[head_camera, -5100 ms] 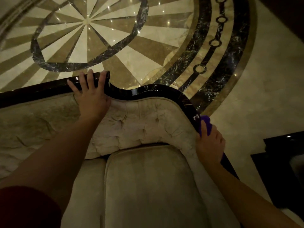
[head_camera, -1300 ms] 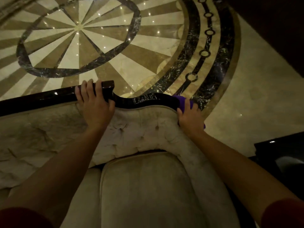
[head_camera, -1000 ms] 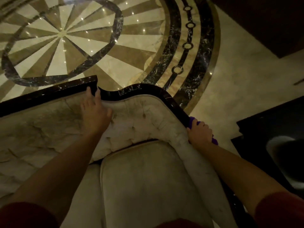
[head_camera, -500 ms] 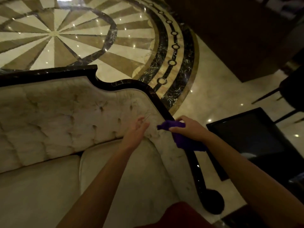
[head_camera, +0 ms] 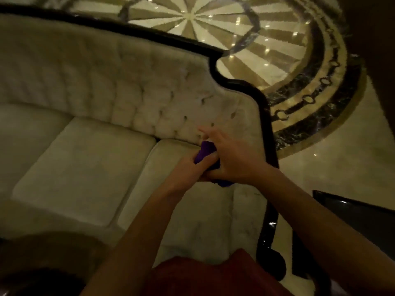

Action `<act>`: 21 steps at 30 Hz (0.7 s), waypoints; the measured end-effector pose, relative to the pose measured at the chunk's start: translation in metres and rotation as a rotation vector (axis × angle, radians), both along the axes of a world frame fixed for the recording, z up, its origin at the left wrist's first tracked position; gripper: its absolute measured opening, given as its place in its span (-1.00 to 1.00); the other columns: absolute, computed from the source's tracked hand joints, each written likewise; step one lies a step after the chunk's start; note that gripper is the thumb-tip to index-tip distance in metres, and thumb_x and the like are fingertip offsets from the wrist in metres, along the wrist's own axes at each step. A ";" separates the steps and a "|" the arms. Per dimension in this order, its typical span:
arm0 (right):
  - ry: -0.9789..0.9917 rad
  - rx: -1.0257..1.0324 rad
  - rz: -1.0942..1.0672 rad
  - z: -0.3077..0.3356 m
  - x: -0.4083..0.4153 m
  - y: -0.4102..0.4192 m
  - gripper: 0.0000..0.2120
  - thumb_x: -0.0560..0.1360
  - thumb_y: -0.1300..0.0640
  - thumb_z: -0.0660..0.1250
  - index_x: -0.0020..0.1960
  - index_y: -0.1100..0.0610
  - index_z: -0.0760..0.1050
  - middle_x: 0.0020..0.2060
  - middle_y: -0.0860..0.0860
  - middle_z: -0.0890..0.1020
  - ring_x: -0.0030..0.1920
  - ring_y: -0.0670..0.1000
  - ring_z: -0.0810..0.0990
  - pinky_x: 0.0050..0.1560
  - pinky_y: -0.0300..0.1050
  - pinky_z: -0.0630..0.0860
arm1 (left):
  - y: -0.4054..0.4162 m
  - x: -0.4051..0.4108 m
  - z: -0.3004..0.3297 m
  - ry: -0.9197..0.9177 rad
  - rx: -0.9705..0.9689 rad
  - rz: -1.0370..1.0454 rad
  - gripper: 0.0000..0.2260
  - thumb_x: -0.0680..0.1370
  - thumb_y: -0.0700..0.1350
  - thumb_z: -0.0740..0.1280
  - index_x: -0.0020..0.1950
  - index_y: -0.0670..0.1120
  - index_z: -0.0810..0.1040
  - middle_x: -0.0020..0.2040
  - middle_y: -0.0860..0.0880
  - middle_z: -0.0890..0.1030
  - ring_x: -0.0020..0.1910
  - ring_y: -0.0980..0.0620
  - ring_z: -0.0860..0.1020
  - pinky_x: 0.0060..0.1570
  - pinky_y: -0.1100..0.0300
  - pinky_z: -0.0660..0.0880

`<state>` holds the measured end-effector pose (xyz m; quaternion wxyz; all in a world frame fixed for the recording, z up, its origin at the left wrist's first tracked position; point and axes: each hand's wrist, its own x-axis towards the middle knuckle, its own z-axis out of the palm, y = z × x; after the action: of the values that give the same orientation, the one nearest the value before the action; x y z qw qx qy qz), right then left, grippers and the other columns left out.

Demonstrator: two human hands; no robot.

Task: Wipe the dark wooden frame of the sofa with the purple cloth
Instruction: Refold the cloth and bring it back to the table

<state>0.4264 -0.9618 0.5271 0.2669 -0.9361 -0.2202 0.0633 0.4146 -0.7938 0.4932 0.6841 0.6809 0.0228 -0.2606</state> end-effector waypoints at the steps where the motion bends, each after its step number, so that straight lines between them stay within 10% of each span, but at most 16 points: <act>1: 0.005 -0.005 0.067 0.000 -0.001 0.015 0.06 0.23 -0.46 0.42 0.57 -0.10 0.11 0.39 -0.05 0.46 0.24 0.06 0.58 0.13 0.06 0.62 | 0.014 -0.014 -0.002 0.015 -0.033 0.073 -0.63 0.54 0.15 0.47 0.15 -0.12 0.68 0.03 -0.12 0.77 0.02 -0.10 0.74 0.00 0.06 0.67; 8: 0.151 0.266 0.348 -0.013 -0.012 0.137 -0.01 0.27 -0.51 0.49 0.56 -0.24 0.16 0.31 -0.34 0.43 0.19 -0.28 0.54 0.19 -0.23 0.54 | 0.125 -0.102 -0.011 -0.069 -0.116 0.672 -0.74 0.47 -0.02 0.50 0.14 -0.01 0.69 0.01 -0.07 0.77 0.00 -0.04 0.75 -0.06 0.12 0.67; 13: 0.340 0.585 0.160 -0.033 -0.032 0.225 -0.46 0.47 -0.30 0.39 0.40 -0.18 0.44 0.23 -0.26 0.57 0.15 -0.31 0.60 0.00 -0.38 0.58 | 0.206 -0.160 -0.020 -0.094 -0.215 1.043 -0.78 0.55 -0.21 0.47 0.16 0.02 0.65 0.08 -0.02 0.77 0.12 -0.08 0.72 0.04 0.05 0.68; 17: 0.561 0.660 0.219 -0.056 -0.070 0.314 -0.82 0.60 -0.09 0.35 0.18 -0.18 0.61 0.07 -0.14 0.71 0.18 -0.04 0.68 0.11 -0.10 0.66 | 0.279 -0.217 -0.018 -0.092 -0.318 1.279 -0.72 0.52 -0.10 0.51 0.22 0.01 0.63 0.12 -0.01 0.76 0.11 -0.01 0.72 -0.04 0.14 0.67; 21: 0.886 0.707 0.307 -0.073 -0.127 0.394 -0.57 0.51 -0.30 0.41 0.32 -0.18 0.57 0.25 -0.08 0.69 0.27 0.04 0.67 0.11 0.06 0.70 | 0.343 -0.267 -0.017 -0.097 -0.431 1.475 -0.54 0.49 0.01 0.51 0.36 -0.09 0.58 0.19 -0.11 0.73 0.18 -0.09 0.70 -0.01 0.09 0.67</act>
<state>0.2990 -0.5681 0.4540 0.6174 -0.6318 -0.2285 0.4092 0.1475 -0.4505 0.4763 0.7985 0.3517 0.3897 0.2945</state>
